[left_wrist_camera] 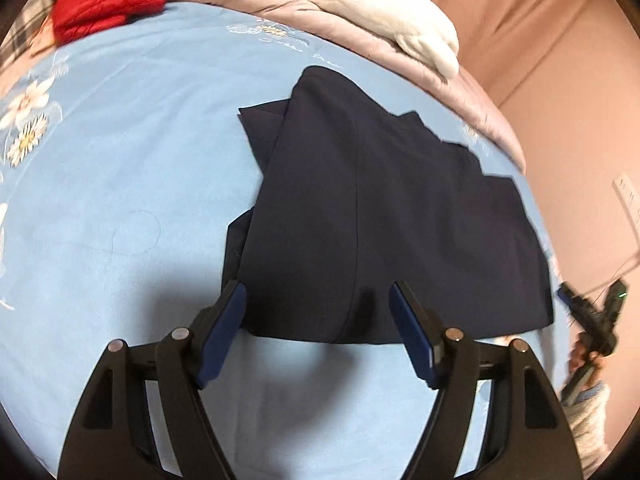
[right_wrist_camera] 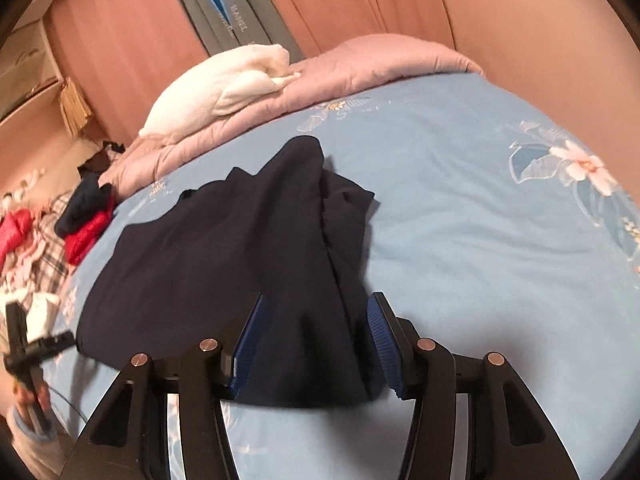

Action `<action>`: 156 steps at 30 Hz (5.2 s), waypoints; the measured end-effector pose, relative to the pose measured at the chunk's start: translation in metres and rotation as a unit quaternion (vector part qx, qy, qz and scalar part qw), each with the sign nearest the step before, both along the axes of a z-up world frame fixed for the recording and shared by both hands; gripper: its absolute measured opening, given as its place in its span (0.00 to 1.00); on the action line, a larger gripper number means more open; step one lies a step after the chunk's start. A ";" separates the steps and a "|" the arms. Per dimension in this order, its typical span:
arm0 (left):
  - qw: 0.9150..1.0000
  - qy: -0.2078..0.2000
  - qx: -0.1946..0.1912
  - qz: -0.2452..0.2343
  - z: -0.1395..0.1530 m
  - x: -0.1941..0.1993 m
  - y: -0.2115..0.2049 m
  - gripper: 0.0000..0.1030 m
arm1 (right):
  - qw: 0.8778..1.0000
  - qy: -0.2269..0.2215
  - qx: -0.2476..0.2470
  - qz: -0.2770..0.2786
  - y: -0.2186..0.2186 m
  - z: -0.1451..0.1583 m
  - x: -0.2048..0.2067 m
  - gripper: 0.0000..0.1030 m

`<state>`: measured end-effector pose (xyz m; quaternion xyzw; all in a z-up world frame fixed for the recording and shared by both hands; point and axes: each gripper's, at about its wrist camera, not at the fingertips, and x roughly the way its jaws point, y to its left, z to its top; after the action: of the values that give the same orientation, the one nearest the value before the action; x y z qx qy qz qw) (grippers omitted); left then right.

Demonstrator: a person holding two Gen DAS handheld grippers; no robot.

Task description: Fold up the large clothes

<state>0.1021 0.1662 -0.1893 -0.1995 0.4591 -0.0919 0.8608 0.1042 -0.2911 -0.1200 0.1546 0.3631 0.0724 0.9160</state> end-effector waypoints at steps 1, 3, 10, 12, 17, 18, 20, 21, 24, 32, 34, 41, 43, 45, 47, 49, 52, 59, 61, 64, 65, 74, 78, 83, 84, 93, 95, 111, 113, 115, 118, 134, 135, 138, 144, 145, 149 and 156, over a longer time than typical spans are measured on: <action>1.000 0.001 -0.012 0.004 0.000 0.001 0.001 0.72 | 1.000 0.007 0.009 0.005 0.001 -0.005 0.012 0.51; 1.000 0.006 -0.026 0.012 -0.002 0.005 0.002 0.72 | 1.000 0.011 0.015 0.007 0.008 -0.013 0.013 0.51; 0.997 0.027 -0.068 0.035 -0.013 0.010 0.009 0.72 | 0.998 -0.003 -0.018 0.059 0.031 -0.014 -0.001 0.04; 0.995 0.028 -0.083 0.039 -0.014 0.011 0.012 0.73 | 0.998 -0.019 -0.018 0.049 0.025 -0.008 -0.013 0.03; 0.995 0.031 -0.086 0.036 -0.014 0.015 0.012 0.75 | 0.999 -0.001 0.018 0.036 0.007 -0.015 -0.023 0.02; 0.995 0.031 -0.091 0.041 -0.014 0.016 0.014 0.75 | 0.999 0.018 0.002 0.036 0.013 -0.023 -0.019 0.02; 0.993 0.030 -0.104 0.051 -0.014 0.013 0.019 0.75 | 0.999 0.035 -0.002 0.035 0.017 -0.030 -0.013 0.02; 0.992 0.029 -0.111 0.057 -0.014 0.010 0.023 0.75 | 0.999 0.037 0.001 0.032 0.016 -0.030 -0.010 0.02; 0.990 0.026 -0.126 0.063 -0.010 -0.005 0.032 0.75 | 1.000 0.029 0.005 0.011 0.012 -0.019 -0.016 0.16; 0.971 0.017 -0.218 0.093 -0.015 -0.036 0.048 0.89 | 0.999 -0.038 -0.029 0.018 0.040 0.005 -0.055 0.23; 0.968 0.027 -0.234 0.093 -0.020 -0.034 0.049 0.89 | 0.998 -0.038 -0.018 0.046 0.053 0.002 -0.055 0.23; 0.950 0.042 -0.292 0.104 -0.036 -0.030 0.049 0.94 | 0.998 0.013 -0.022 0.055 0.077 -0.041 -0.026 0.23; 0.948 0.038 -0.297 0.107 -0.037 -0.027 0.049 0.96 | 0.999 0.016 -0.002 0.051 0.072 -0.049 -0.023 0.23; 0.946 0.040 -0.304 0.107 -0.036 -0.020 0.050 0.99 | 0.999 0.016 0.013 0.046 0.068 -0.049 -0.026 0.23; 0.946 0.044 -0.307 0.094 -0.036 -0.009 0.048 0.99 | 0.999 0.018 0.015 0.044 0.067 -0.046 -0.028 0.23; 0.946 0.057 -0.311 0.074 -0.036 0.007 0.045 0.99 | 0.999 0.016 0.010 0.042 0.068 -0.038 -0.033 0.24; 0.945 0.070 -0.315 0.047 -0.038 0.025 0.044 0.99 | 0.999 0.002 0.007 0.053 0.074 -0.028 -0.037 0.25; 0.930 0.089 -0.357 -0.012 -0.043 0.056 0.048 0.99 | 0.996 -0.014 -0.001 0.087 0.098 -0.020 -0.027 0.26; 0.921 0.107 -0.374 -0.031 -0.047 0.070 0.050 0.99 | 0.995 -0.017 -0.006 0.094 0.105 -0.020 -0.024 0.26; 0.917 0.118 -0.379 -0.046 -0.046 0.086 0.051 0.99 | 0.994 -0.017 -0.012 0.104 0.116 -0.022 -0.019 0.26; 0.918 0.119 -0.375 -0.050 -0.045 0.089 0.050 0.99 | 0.994 -0.018 -0.013 0.108 0.119 -0.022 -0.020 0.26; 0.924 0.146 -0.338 -0.099 -0.038 0.119 0.022 0.99 | 0.989 -0.020 -0.020 0.146 0.151 -0.020 -0.003 0.26; 0.934 0.136 -0.318 -0.090 -0.032 0.112 0.014 0.95 | 0.986 -0.031 -0.012 0.162 0.173 -0.015 0.009 0.26; 0.953 0.125 -0.263 -0.088 -0.019 0.110 0.005 0.63 | 0.982 -0.042 -0.039 0.179 0.213 -0.010 0.031 0.26; 0.955 0.124 -0.254 -0.087 -0.018 0.109 0.004 0.60 | 0.982 -0.039 -0.050 0.179 0.220 -0.011 0.037 0.26; 0.976 0.088 -0.181 -0.083 0.010 0.100 -0.012 0.26 | 0.977 0.020 -0.153 0.146 0.259 -0.050 0.076 0.26; 0.980 0.075 -0.162 -0.088 0.023 0.098 -0.022 0.25 | 0.973 0.016 -0.176 0.147 0.264 -0.049 0.071 0.26; 0.985 0.013 -0.073 -0.155 0.083 0.093 -0.086 0.25 | 0.989 0.079 -0.070 0.102 0.228 -0.030 0.156 0.26; 0.985 0.013 -0.069 -0.158 0.085 0.093 -0.090 0.25 | 0.989 0.075 -0.077 0.100 0.230 -0.036 0.160 0.26; 0.985 0.014 -0.066 -0.158 0.086 0.094 -0.095 0.25 | 0.988 0.078 -0.085 0.104 0.231 -0.034 0.160 0.26; 0.985 0.012 -0.059 -0.161 0.090 0.090 -0.099 0.25 | 0.987 0.090 -0.082 0.105 0.226 -0.025 0.149 0.26; 0.989 0.008 0.003 -0.150 0.098 0.084 -0.134 0.25 | 0.973 0.051 -0.027 0.224 0.236 -0.058 0.008 0.24; 0.989 0.009 0.003 -0.149 0.099 0.084 -0.137 0.25 | 0.974 0.049 -0.021 0.222 0.235 -0.059 0.009 0.24; 0.989 0.004 0.010 -0.150 0.106 0.082 -0.148 0.25 | 0.973 0.043 -0.022 0.228 0.232 -0.057 0.007 0.23; 0.985 -0.005 0.047 -0.165 0.111 0.076 -0.189 0.25 | 0.976 0.019 0.112 0.185 0.163 -0.033 0.008 0.42; 0.983 -0.007 0.060 -0.171 0.111 0.075 -0.201 0.25 | 0.978 0.015 0.131 0.163 0.147 -0.033 0.011 0.50; 0.974 -0.012 0.114 -0.195 0.107 0.072 -0.241 0.25 | 0.967 0.017 0.242 0.077 0.081 -0.044 0.021 0.54; 0.962 0.037 0.112 -0.248 0.079 0.079 -0.293 0.44 | 0.907 0.007 0.420 0.032 0.015 -0.069 0.025 0.78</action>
<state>0.1808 -0.1269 -0.1101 0.0151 0.5333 -0.2426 0.8102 0.1290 -0.2758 -0.1888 0.5140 0.3099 0.2466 0.7609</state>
